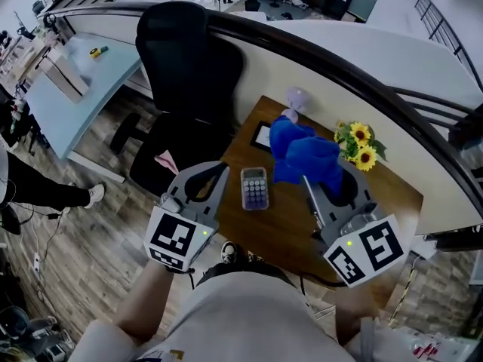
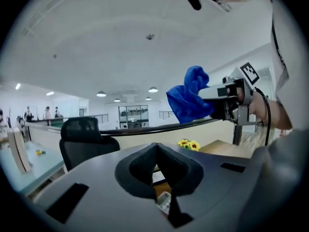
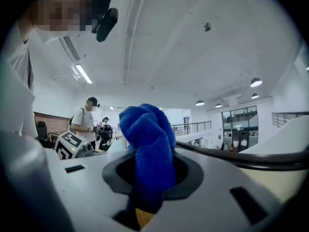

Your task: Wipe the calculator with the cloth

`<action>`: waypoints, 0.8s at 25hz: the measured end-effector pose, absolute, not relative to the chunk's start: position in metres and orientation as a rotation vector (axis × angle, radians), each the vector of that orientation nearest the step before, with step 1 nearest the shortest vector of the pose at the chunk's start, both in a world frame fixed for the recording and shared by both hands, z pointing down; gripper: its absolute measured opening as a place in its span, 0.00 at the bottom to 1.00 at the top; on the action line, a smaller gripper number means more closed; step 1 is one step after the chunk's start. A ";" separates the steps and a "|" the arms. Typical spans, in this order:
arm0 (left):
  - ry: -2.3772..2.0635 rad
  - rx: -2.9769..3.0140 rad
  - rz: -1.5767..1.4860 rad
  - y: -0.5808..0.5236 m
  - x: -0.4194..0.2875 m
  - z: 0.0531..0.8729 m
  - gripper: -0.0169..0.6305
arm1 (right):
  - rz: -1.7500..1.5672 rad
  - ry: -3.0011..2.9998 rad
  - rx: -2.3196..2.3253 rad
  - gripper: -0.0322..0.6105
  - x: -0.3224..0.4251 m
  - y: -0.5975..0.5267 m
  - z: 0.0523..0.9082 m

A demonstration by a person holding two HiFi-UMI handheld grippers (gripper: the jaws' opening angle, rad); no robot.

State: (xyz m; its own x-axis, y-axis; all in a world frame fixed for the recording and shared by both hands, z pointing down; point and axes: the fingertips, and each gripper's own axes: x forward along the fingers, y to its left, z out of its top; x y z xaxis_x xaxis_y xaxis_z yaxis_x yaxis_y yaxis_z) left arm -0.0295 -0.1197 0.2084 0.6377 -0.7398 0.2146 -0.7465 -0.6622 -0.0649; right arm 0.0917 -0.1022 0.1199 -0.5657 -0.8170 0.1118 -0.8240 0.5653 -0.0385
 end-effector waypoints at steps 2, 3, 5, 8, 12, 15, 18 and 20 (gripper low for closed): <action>-1.298 2.893 0.373 -0.115 -0.026 0.192 0.03 | 0.081 -2.709 1.467 0.20 0.097 -0.099 0.105; -1.295 2.915 0.357 -0.112 -0.025 0.184 0.03 | 0.045 -2.699 1.490 0.20 0.099 -0.097 0.099; -1.286 2.918 0.287 -0.108 -0.024 0.169 0.03 | -0.033 -2.668 1.524 0.20 0.103 -0.094 0.089; -1.323 2.888 0.211 -0.102 -0.030 0.148 0.03 | -0.085 -2.655 1.539 0.21 0.105 -0.087 0.080; -1.411 2.885 0.179 -0.096 -0.040 0.125 0.03 | -0.099 -2.658 1.497 0.21 0.105 -0.075 0.078; -1.438 2.901 0.206 -0.090 -0.043 0.121 0.03 | -0.063 -2.680 1.447 0.20 0.103 -0.067 0.083; -1.443 2.895 0.231 -0.088 -0.045 0.128 0.03 | 0.016 -2.688 1.412 0.20 0.100 -0.063 0.099; -1.436 2.887 0.239 -0.087 -0.044 0.135 0.03 | 0.081 -2.683 1.393 0.20 0.099 -0.060 0.114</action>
State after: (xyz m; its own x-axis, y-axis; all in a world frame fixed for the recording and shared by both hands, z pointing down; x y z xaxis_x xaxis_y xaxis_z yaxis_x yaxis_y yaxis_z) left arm -0.0440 -0.0865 0.1348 0.5954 -0.7982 0.0912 -0.7847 -0.6022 -0.1470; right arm 0.0993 -0.0605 0.1143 -0.5700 -0.8116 0.1284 -0.8178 0.5754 0.0068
